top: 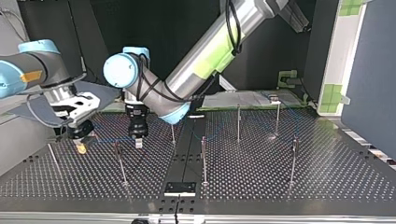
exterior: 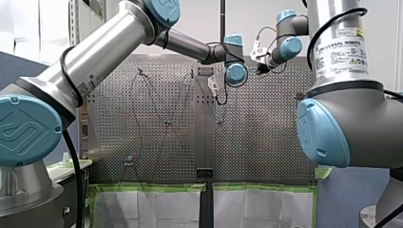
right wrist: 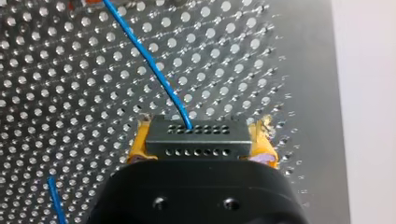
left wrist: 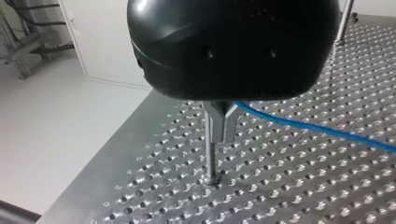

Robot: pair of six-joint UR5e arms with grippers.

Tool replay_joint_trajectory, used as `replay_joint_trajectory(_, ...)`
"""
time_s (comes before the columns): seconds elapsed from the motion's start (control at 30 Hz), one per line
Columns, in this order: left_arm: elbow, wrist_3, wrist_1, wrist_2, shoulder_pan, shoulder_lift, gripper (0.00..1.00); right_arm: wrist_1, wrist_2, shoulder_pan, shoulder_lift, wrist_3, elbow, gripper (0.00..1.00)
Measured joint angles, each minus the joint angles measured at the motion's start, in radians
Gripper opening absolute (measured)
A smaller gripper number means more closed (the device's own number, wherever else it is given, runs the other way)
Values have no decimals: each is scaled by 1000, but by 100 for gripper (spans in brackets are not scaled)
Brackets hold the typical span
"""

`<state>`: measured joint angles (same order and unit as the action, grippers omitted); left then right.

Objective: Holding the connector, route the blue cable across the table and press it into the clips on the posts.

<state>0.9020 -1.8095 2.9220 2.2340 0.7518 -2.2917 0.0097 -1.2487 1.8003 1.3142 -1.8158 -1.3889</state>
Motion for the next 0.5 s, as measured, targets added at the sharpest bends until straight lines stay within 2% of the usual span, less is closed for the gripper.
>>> replay_joint_trajectory(0.3, -2, 7, -66, -69, -57, -10, 0, -3, 11, -8, -31, 0, 33, 0)
replay_joint_trajectory(0.5, -11, 7, -73, -107, -75, -37, 0, -4, 19, -19, -40, -1, 62, 0)
